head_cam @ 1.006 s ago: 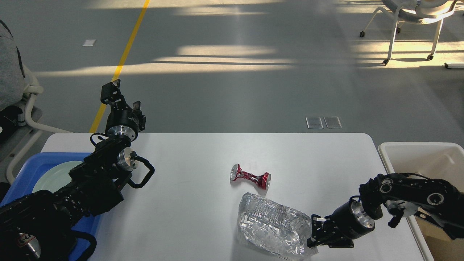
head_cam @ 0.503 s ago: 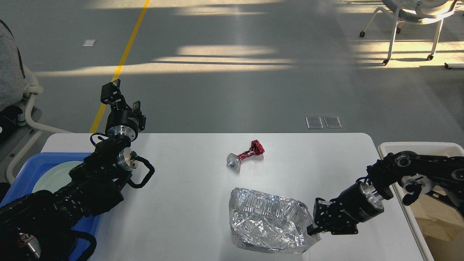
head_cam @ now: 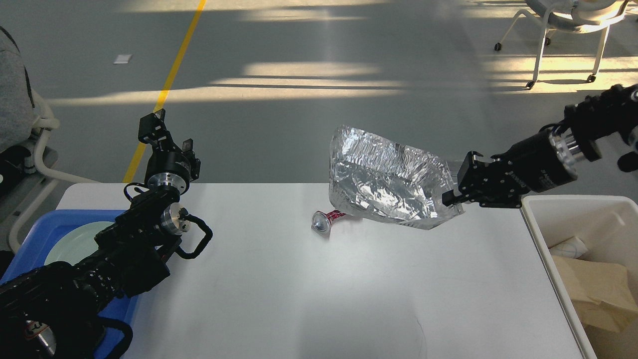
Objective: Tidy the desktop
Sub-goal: 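Lift the foil package up off the table with the right gripper, then carry the foil package over the white bin and release it, then raise the right gripper up away from the white bin, then lower the open right gripper toward the red object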
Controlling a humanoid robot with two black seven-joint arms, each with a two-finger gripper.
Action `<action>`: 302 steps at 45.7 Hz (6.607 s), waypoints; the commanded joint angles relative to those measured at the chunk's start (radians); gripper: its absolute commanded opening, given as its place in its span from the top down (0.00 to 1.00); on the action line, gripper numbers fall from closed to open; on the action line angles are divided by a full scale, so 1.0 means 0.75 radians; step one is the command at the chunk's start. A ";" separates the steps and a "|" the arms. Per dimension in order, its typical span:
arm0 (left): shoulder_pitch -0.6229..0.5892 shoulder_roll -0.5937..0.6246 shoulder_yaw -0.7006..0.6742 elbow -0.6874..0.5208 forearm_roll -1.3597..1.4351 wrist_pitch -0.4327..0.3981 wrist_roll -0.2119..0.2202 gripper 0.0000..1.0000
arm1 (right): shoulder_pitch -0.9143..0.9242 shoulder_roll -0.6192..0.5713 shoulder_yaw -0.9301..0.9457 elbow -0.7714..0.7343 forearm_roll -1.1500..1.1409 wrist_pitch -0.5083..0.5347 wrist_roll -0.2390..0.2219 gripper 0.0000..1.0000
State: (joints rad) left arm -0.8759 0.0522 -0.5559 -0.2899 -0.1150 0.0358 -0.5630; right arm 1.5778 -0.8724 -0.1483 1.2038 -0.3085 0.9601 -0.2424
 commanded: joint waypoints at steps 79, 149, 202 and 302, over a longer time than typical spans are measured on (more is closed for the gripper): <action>0.000 0.000 0.001 0.000 0.000 -0.001 0.000 0.04 | -0.343 0.053 -0.929 -0.967 0.008 -0.442 0.002 0.94; 0.000 0.000 0.001 0.000 0.000 0.001 0.000 0.04 | 1.164 0.310 -0.831 -0.488 0.612 0.000 0.004 0.00; 0.000 0.000 0.001 0.000 0.000 0.001 0.000 0.04 | 0.230 0.993 -0.432 -0.500 0.598 -0.623 0.002 0.00; 0.000 0.000 0.001 0.000 0.000 0.001 0.002 0.04 | -0.588 1.405 -0.502 -0.955 0.090 -1.270 0.434 0.00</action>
State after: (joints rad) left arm -0.8759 0.0522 -0.5553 -0.2899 -0.1150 0.0358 -0.5630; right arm 1.1706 0.1824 -0.5259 0.4929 -0.2367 0.0478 0.0839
